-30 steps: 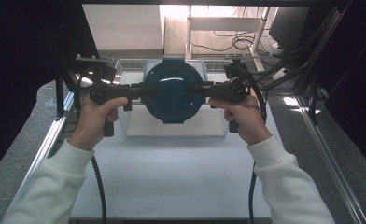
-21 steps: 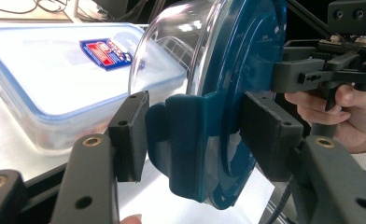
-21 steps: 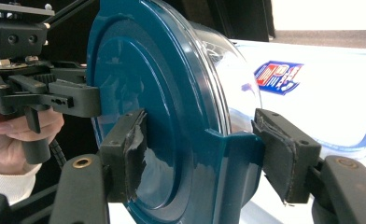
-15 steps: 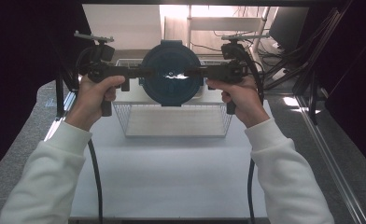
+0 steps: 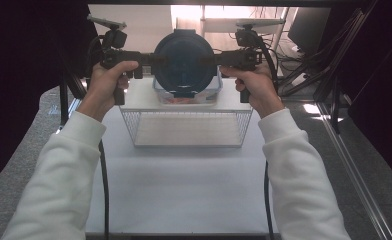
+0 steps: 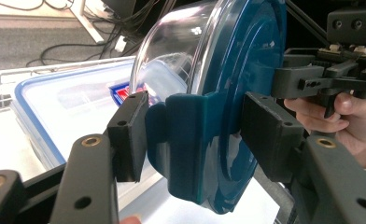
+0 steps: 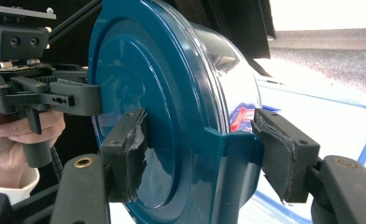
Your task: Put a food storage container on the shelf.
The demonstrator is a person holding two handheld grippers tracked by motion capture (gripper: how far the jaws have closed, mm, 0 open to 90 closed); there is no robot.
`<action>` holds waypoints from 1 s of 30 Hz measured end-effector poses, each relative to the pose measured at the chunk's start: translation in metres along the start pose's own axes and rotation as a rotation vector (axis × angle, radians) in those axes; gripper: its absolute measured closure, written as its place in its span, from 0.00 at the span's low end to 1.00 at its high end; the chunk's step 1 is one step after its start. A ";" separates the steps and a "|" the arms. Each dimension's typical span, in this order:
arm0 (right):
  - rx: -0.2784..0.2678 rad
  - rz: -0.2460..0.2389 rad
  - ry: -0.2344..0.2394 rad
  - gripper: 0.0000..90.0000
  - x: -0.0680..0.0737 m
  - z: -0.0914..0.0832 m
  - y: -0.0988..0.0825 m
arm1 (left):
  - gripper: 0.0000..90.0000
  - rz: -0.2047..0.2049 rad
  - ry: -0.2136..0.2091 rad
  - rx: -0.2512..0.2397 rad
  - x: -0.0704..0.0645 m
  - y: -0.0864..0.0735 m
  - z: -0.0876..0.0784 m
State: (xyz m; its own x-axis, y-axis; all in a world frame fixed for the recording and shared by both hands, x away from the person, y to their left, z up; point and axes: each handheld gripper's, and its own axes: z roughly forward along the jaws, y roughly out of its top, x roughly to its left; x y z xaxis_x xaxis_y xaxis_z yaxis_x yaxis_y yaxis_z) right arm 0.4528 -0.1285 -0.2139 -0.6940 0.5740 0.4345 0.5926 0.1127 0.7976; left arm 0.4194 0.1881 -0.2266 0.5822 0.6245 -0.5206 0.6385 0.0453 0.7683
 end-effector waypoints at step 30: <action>0.003 0.356 0.037 0.41 -0.067 0.042 0.006 | 0.40 -0.307 -0.078 -0.027 0.072 0.007 0.046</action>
State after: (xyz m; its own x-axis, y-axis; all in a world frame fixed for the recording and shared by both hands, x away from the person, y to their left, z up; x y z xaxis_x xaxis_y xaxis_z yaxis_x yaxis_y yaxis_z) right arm 0.5202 -0.1316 -0.2555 -0.4585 0.5480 0.6996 0.8008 -0.0867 0.5927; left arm 0.4888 0.1973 -0.2762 0.4018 0.5163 -0.7563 0.7774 0.2441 0.5797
